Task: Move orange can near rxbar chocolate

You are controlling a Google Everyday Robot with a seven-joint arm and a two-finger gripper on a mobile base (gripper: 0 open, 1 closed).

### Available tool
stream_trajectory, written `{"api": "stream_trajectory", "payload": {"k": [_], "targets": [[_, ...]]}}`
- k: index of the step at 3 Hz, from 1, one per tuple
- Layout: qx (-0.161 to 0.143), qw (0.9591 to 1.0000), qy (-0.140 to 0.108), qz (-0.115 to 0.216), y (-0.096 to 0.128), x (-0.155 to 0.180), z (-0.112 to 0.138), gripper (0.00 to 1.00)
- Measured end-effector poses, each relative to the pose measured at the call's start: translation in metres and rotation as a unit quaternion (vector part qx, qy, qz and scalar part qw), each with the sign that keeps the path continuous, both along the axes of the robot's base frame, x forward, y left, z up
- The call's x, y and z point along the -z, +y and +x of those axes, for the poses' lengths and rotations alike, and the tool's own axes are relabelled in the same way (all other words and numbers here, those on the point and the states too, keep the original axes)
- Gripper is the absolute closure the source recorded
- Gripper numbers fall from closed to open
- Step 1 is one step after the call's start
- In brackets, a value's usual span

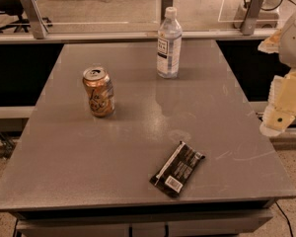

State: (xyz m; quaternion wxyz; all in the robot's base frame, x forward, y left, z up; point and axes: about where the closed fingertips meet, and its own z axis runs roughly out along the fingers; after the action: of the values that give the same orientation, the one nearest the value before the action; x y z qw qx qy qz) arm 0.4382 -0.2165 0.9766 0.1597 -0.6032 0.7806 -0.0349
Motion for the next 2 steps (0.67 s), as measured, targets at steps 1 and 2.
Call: {"api": "stream_trajectory", "payload": {"k": [1, 2], "targets": [[0.000, 1.0000, 0.000, 0.000, 0.000, 0.000, 0.000, 0.00], [-0.055, 0.9982, -0.015, -0.022, 0.028, -0.004, 0.015, 0.00]]}}
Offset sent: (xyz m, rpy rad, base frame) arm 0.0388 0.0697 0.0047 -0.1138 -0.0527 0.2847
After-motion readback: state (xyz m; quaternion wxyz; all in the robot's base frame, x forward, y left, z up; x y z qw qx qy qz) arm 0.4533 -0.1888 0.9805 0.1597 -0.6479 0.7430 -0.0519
